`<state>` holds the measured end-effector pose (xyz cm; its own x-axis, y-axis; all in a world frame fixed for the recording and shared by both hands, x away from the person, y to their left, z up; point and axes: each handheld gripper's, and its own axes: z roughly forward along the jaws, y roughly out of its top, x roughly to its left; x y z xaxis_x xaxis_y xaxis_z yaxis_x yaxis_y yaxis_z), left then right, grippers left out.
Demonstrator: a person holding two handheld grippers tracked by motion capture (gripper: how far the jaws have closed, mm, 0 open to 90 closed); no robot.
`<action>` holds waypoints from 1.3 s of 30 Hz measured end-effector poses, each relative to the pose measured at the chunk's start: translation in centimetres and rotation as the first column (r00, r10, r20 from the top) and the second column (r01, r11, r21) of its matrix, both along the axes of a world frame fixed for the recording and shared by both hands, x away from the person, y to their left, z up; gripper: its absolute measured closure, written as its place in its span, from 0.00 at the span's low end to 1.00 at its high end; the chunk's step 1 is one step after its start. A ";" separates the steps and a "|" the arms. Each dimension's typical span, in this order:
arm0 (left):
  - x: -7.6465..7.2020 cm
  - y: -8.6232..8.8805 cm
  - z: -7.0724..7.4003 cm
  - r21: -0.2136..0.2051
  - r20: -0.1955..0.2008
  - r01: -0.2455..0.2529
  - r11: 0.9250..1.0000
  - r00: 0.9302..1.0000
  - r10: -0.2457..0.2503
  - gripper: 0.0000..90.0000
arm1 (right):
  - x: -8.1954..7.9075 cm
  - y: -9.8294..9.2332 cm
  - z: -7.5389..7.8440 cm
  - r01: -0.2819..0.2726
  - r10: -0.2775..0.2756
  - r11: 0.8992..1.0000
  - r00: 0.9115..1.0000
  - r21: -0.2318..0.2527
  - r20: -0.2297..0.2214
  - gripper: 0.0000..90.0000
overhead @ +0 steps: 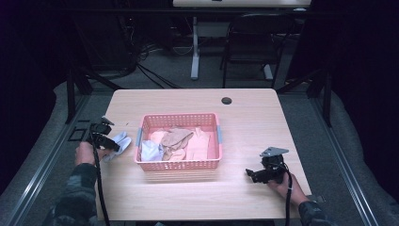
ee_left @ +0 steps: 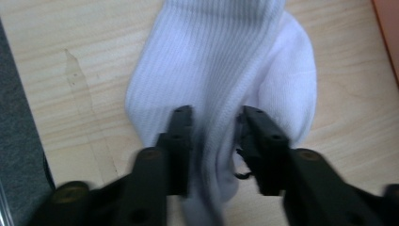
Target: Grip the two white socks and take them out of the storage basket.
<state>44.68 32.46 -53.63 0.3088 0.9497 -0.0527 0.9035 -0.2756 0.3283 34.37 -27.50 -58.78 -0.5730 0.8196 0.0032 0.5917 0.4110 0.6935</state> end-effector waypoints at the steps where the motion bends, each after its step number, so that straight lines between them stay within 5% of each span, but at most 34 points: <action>1: -0.1 0.1 0.1 -0.003 0.008 -0.008 1.000 1.000 0.008 0.53 | 0.0 0.0 0.0 0.000 0.000 1.000 1.000 0.001 0.000 0.00; 9: -0.4 0.2 1.3 -0.002 0.032 0.008 1.000 0.999 -0.008 0.27 | 0.0 0.0 0.0 -0.003 0.003 1.000 1.000 0.001 0.000 0.00; 13: -0.7 0.2 3.1 -0.009 0.073 0.009 1.000 0.997 -0.008 0.20 | 0.0 0.0 0.0 -0.003 0.003 1.000 1.000 0.001 0.000 0.00; 26: -1.2 -0.6 8.6 0.041 0.154 0.066 0.997 0.986 -0.072 0.12 | 0.0 0.0 0.0 -0.002 0.002 1.000 1.000 -0.004 0.004 0.00; 39: -1.3 -2.3 11.0 0.034 0.154 0.146 0.989 0.977 -0.150 0.05 | 0.0 0.0 0.0 -0.003 0.003 1.000 1.000 -0.004 0.003 0.00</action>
<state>43.37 30.11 -42.62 0.4487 0.8933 0.0280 0.7906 -0.4113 0.4537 34.34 -27.53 -58.79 -0.5752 0.8180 -0.0016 0.5882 0.4150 0.6941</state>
